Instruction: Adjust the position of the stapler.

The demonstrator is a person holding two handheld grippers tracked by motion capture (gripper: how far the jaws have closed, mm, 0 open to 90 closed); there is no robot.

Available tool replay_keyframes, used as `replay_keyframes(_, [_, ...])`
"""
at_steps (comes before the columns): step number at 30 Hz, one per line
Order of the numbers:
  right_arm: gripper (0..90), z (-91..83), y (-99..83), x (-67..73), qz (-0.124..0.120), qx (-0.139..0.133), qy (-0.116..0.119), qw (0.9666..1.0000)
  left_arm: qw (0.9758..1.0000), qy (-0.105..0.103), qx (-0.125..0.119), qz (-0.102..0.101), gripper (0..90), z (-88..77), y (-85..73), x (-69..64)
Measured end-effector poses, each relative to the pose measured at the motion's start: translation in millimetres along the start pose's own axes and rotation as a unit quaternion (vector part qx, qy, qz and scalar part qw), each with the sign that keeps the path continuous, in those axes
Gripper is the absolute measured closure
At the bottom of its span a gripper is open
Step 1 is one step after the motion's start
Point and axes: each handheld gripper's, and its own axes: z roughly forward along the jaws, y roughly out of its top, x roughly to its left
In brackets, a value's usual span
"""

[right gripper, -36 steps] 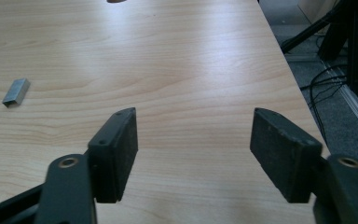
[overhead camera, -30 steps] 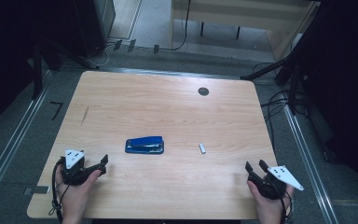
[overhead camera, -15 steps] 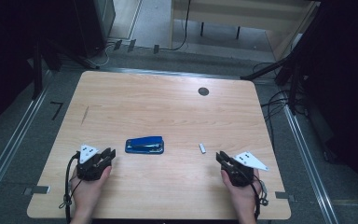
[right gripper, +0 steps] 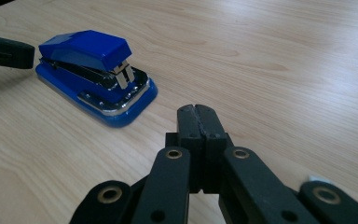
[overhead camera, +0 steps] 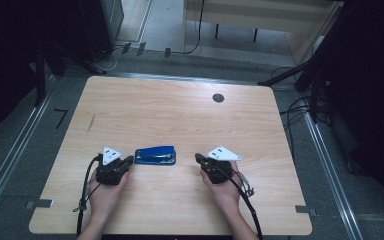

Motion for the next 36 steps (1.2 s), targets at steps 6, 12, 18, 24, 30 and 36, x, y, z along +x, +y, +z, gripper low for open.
replay_keyframes(6, [90.0,29.0,5.8,2.8,0.013,0.034,-0.002,0.9993,0.9998,0.013,0.014,-0.007,90.0,9.3,6.3,-0.3])
replay_keyframes(12, [90.0,44.7,10.7,10.1,0.016,0.053,0.001,0.9985,0.9997,0.010,0.018,-0.016,90.0,11.5,7.9,1.9])
replay_keyframes(18, [90.0,61.6,10.7,18.3,0.024,0.071,0.019,0.9970,0.9993,0.012,0.025,-0.027,90.0,14.7,9.6,2.4])
replay_keyframes(24, [90.0,63.2,11.9,22.0,0.019,0.074,0.020,0.9969,0.9995,0.009,0.027,-0.015,90.0,18.4,11.6,-4.5])
replay_keyframes(30, [90.0,57.8,9.1,19.5,0.021,0.076,0.023,0.9966,0.9995,0.006,0.027,-0.011,90.0,21.4,13.3,-8.4])
replay_keyframes(36, [90.0,48.6,9.8,0.3,0.022,0.074,-0.008,0.9970,0.9987,-0.034,0.035,0.013,90.0,32.2,19.0,-24.1])
